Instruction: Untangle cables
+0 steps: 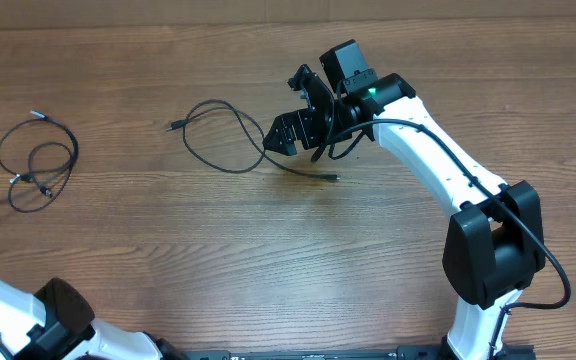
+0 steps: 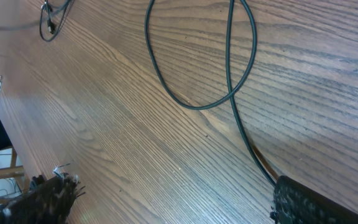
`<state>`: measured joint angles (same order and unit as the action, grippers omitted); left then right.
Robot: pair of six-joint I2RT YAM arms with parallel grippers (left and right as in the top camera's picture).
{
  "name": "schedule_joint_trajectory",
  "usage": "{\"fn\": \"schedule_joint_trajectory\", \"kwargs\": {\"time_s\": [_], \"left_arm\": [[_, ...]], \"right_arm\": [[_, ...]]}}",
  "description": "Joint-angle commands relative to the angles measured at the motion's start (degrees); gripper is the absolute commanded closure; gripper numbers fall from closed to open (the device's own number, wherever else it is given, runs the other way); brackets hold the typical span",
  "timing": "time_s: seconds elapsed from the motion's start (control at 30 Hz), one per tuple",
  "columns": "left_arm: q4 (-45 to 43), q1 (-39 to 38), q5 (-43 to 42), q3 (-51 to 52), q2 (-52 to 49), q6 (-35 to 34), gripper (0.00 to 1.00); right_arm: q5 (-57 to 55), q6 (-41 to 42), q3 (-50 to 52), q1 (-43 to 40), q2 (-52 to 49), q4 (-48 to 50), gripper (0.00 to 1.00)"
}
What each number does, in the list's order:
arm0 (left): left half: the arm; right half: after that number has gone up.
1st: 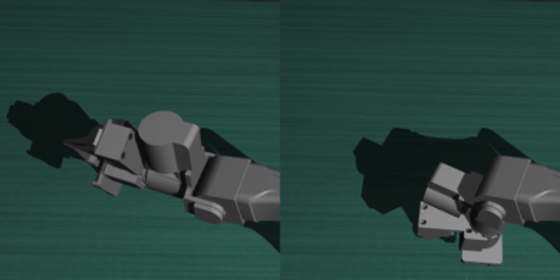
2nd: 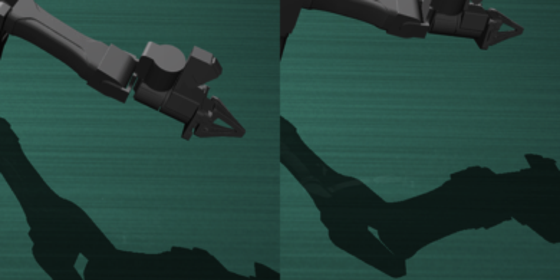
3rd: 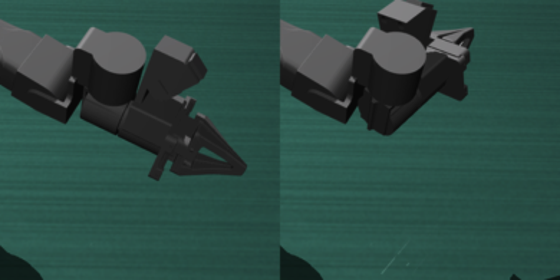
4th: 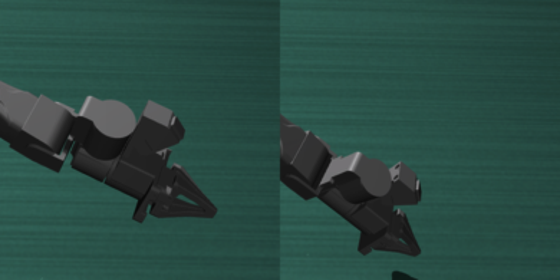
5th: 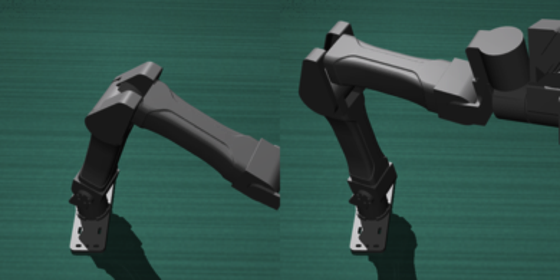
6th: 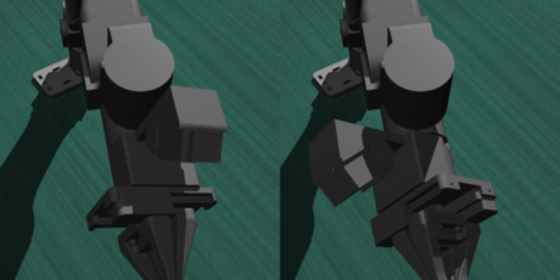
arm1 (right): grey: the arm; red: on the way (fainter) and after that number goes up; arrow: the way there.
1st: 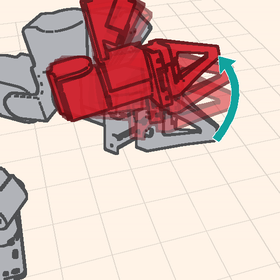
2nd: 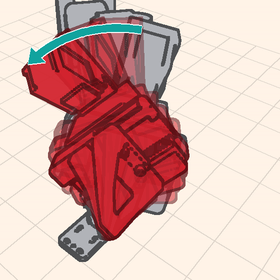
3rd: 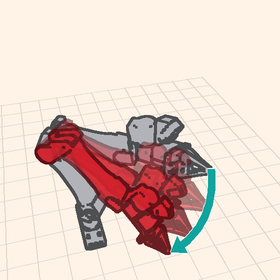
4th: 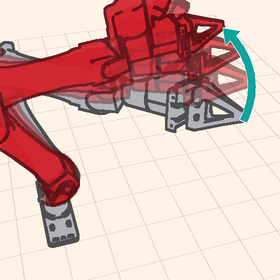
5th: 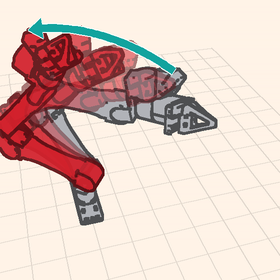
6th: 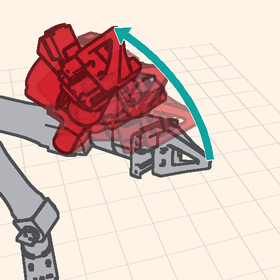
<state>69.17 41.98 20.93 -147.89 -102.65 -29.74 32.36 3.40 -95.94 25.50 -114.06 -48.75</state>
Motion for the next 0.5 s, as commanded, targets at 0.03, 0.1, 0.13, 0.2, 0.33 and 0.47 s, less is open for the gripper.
{"fn": "schedule_joint_trajectory", "kwargs": {"time_s": [0.03, 0.1, 0.13, 0.2, 0.33, 0.47], "left_arm": [[8.26, -4.61, -0.59, -0.61, -7.82, 0.35, 0.96], [9.16, -5.9, 0.76, -0.61, -11.02, 0.37, 0.96], [9.31, -6.56, 1.62, -0.61, -12.72, 0.37, 0.96], [9.18, -7.85, 3.78, -0.61, -17.42, 0.39, 0.96], [9.18, -8.85, 7.02, -0.61, -25.05, 0.63, 0.96], [10.51, -8.92, 5.38, -0.61, -31.17, 0.59, 0.32]], "right_arm": [[-0.37, -0.28, -1.16, -0.17, -0.09, -0.61, 0.0], [-0.39, -0.31, -1.14, -0.17, -0.09, -1.4, 0.0], [-0.39, -0.33, -1.16, -0.17, -0.09, -1.77, 0.0], [-0.42, -0.52, -1.16, -0.17, -0.09, -2.6, 0.0], [-1.09, -0.52, -1.16, -0.17, -0.09, -3.06, 0.0], [-1.51, -0.5, -1.14, -0.17, -0.09, -3.04, 0.0]]}}
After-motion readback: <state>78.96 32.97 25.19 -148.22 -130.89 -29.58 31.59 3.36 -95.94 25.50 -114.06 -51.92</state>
